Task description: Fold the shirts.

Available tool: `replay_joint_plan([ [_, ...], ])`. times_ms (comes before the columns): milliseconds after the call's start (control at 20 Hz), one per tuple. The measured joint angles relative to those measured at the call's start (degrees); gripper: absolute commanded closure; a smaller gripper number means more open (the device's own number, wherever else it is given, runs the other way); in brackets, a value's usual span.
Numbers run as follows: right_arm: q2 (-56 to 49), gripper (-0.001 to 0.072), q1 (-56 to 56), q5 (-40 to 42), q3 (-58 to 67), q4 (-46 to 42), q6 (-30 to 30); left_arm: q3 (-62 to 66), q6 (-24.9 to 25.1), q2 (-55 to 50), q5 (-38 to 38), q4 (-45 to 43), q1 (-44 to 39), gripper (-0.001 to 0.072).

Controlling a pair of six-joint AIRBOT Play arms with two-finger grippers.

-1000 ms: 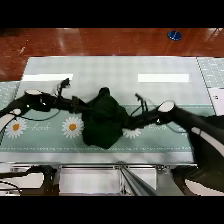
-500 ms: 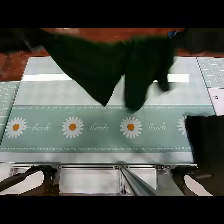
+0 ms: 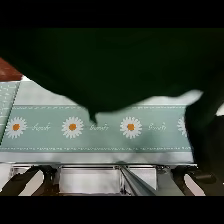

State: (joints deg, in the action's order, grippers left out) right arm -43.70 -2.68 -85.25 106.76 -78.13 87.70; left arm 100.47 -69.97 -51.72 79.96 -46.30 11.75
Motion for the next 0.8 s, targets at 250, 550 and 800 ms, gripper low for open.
replay_joint_plan([
  [250,1.64,0.0693,0.04,-3.52,-2.43,-1.9,1.4,-9.14,-1.44,9.62,2.64,-3.89,-0.02,0.0683],
  [550,-4.68,0.0693,0.04,0.52,-15.91,8.59,-1.86,-30.14,-2.51,13.09,1.51,-5.6,0.0,0.0683],
  [800,-21.42,0.0693,-0.02,12.41,-21.16,22.08,-8.15,-48.46,-4.33,8.63,-9.86,-5.38,0.0,0.0682],
])
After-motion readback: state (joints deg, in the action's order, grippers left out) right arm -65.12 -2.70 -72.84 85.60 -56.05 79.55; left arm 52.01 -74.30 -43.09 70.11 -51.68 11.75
